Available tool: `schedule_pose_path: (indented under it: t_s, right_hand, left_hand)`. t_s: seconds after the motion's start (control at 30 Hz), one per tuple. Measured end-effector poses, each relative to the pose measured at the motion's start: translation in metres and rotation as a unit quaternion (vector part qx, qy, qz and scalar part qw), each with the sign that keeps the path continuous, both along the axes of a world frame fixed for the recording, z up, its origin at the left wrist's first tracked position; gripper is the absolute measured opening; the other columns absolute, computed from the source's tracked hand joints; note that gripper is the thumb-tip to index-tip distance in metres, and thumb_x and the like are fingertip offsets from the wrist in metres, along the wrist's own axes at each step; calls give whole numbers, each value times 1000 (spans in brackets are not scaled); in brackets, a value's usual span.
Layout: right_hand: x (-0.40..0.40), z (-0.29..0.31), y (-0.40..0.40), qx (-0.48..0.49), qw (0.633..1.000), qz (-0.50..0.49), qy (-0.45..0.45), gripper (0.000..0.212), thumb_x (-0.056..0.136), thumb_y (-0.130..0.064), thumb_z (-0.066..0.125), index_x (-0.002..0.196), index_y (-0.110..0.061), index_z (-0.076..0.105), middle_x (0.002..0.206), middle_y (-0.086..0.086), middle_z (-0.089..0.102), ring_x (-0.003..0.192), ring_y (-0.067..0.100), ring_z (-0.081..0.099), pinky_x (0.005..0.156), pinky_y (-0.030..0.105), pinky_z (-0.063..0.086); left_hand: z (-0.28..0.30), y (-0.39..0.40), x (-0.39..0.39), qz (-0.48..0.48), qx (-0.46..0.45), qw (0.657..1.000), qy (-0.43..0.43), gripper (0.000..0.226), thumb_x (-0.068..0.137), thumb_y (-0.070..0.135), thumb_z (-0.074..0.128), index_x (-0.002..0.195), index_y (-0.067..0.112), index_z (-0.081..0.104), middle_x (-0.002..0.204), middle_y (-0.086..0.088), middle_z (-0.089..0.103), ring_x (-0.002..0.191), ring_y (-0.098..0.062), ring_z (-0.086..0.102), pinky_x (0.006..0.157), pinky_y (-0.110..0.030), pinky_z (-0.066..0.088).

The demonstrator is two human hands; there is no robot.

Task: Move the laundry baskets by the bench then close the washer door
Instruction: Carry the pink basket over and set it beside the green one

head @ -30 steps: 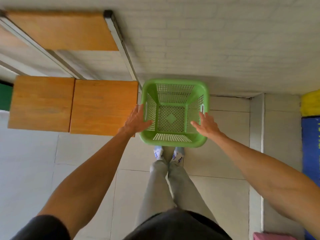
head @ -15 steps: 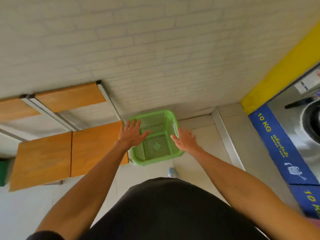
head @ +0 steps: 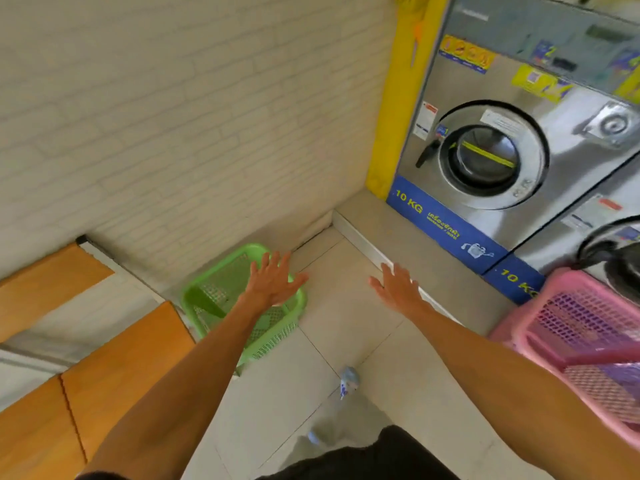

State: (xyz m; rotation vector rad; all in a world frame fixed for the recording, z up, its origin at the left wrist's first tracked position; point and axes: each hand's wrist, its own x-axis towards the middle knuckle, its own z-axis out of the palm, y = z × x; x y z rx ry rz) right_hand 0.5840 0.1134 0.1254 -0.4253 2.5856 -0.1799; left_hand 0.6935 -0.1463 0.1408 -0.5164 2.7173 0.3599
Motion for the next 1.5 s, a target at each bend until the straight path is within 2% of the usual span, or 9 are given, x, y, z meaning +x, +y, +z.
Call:
schedule_pose_path:
  t_s: [0.13, 0.23, 0.37, 0.47, 0.6, 0.77, 1.1, 1.3, 1.5]
  right_hand:
    - [-13, 7, 78, -4, 996, -91, -7, 62, 104, -51, 29, 156, -16, 25, 161, 14, 22, 149, 34, 22, 118, 50, 25]
    - [-27, 7, 142, -22, 988, -150, -2, 63, 104, -51, 29, 156, -15, 25, 161, 14, 21, 148, 34, 23, 118, 48, 25]
    - [-45, 6, 233, -41, 976, -213, 2, 58, 105, -45, 35, 152, -11, 32, 154, 17, 33, 143, 34, 31, 114, 49, 31]
    - [-62, 3, 316, -42, 966, -255, -9, 54, 105, -43, 36, 146, -7, 40, 149, 17, 35, 141, 34, 32, 112, 52, 35]
    - [-78, -5, 432, -50, 945, -323, 9, 57, 105, -44, 36, 150, -9, 34, 153, 15, 34, 144, 36, 31, 113, 58, 34]
    - [-80, -28, 542, -42, 918, -395, -12, 61, 103, -43, 42, 151, -7, 30, 153, 23, 33, 142, 39, 34, 114, 54, 34]
    - [-105, -62, 627, -113, 846, -522, -9, 82, 98, -30, 57, 160, -8, 7, 158, 19, 29, 139, 43, 39, 112, 56, 36]
    - [-127, -102, 654, -120, 806, -579, 17, 72, 95, -22, 60, 154, -7, 21, 139, 26, 45, 125, 45, 51, 99, 59, 46]
    - [-142, -181, 701, -55, 801, -596, -17, 67, 96, -27, 58, 148, 0, 26, 134, 27, 47, 120, 46, 51, 92, 58, 48]
  left_hand:
    - [11, 66, -45, -75, -10, 997, 21, 82, 94, 72, 29, 152, 15, 29, 160, -13, 27, 147, -31, 25, 117, -52, 19]
    - [14, 122, -80, -115, -21, 993, 31, 77, 95, 70, 31, 150, 16, 32, 156, -9, 32, 145, -29, 28, 115, -49, 25]
    - [9, 205, -129, -149, -8, 989, 21, 78, 96, 67, 33, 155, 16, 25, 162, -6, 25, 149, -27, 20, 118, -47, 17]
    - [-4, 276, -172, -172, 18, 985, 21, 77, 97, 65, 34, 157, 17, 24, 164, -7, 21, 151, -28, 16, 119, -48, 15]
    - [-23, 387, -219, -219, 56, 973, 40, 74, 98, 61, 39, 156, 16, 28, 163, -11, 24, 150, -29, 21, 119, -45, 21]
    - [-39, 502, -259, -258, 98, 961, 24, 75, 98, 60, 39, 155, 13, 27, 162, -13, 25, 149, -32, 22, 119, -48, 24]
    - [-79, 604, -333, -302, 104, 947, -42, 78, 97, 59, 44, 156, 14, 21, 161, -10, 24, 142, -34, 32, 110, -52, 36]
    - [-126, 628, -369, -311, 110, 942, -54, 72, 98, 52, 48, 153, 13, 24, 153, -13, 36, 135, -36, 40, 101, -52, 44]
    - [-203, 648, -393, -272, 122, 952, -67, 76, 95, 40, 59, 155, 13, 20, 148, -15, 42, 132, -37, 46, 97, -54, 48]
